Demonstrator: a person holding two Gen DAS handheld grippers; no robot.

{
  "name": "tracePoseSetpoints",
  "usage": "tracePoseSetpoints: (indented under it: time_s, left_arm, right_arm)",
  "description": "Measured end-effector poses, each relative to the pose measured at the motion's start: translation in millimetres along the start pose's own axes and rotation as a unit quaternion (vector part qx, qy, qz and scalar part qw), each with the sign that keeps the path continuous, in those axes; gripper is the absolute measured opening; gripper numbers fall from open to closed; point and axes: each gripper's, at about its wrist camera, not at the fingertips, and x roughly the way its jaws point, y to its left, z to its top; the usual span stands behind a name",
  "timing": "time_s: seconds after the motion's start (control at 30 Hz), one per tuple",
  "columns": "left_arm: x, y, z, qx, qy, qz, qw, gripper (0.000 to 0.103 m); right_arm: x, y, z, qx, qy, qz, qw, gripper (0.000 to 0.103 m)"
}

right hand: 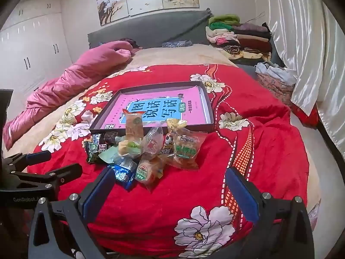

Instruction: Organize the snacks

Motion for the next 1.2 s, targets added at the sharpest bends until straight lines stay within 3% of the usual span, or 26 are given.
tracePoseSetpoints:
  time_s: [1.2]
  left_arm:
    - [-3.6,-6.4,0.4,0.008,-0.004,-0.019,0.9998,0.103]
  right_arm:
    - [2.6,2.6,-0.5,-0.003,-0.002,-0.001,1.0,0.103]
